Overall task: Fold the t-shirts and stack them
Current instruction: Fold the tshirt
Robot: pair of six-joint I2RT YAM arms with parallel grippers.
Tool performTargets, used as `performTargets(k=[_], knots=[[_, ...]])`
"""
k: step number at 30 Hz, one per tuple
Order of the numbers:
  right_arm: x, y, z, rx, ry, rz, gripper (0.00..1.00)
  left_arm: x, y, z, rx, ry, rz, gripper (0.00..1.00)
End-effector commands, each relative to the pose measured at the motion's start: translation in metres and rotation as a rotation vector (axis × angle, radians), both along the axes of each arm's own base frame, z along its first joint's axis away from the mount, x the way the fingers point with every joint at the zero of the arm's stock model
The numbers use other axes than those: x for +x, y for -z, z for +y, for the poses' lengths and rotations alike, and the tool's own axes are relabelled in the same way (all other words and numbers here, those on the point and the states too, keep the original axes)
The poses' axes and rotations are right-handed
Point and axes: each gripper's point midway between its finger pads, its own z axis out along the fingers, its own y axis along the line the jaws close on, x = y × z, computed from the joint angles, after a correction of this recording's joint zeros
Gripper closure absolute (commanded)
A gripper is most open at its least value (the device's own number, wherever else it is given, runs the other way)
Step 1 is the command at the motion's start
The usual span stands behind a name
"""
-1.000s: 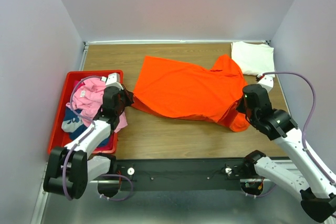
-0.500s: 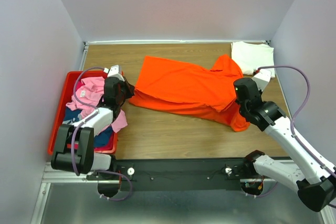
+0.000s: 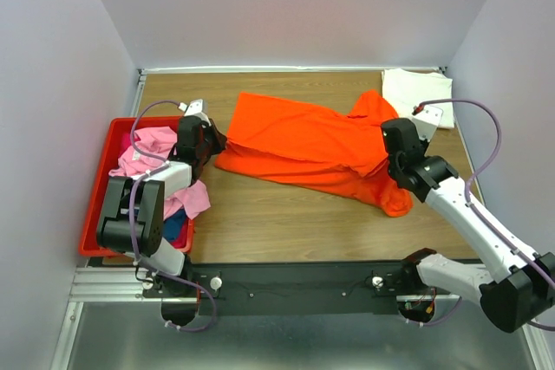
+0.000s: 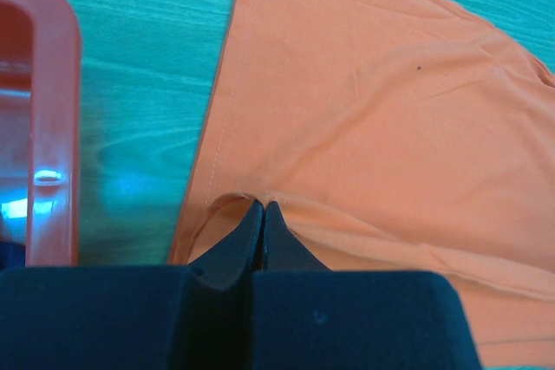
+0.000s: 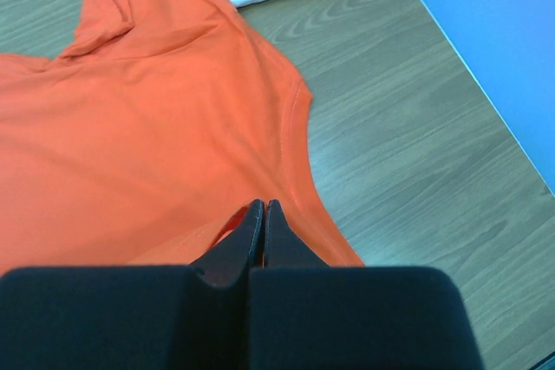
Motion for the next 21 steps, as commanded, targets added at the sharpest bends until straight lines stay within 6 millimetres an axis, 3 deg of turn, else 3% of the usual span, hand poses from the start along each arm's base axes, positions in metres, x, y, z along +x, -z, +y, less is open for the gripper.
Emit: performTargets(k=[1,10,15,17,21], knots=[[0.009,0.003,-0.01,-0.026,0.032,-0.013,0.99,0.016,-0.009,-0.002,-0.004,0.023,-0.038,1.0],[0.028,0.019,-0.014,-0.025,0.027,0.026,0.99,0.032,0.0,-0.003,-0.001,0.018,-0.014,1.0],[0.044,0.033,-0.016,-0.022,0.023,0.053,0.99,0.042,-0.008,-0.004,-0.003,0.015,-0.032,0.98],[0.051,0.038,-0.018,-0.018,0.017,0.07,0.99,0.045,-0.014,-0.003,-0.005,0.008,-0.043,0.92],[0.07,0.052,-0.017,-0.005,0.0,0.107,0.99,0.053,-0.027,-0.004,-0.003,0.008,-0.063,0.62]])
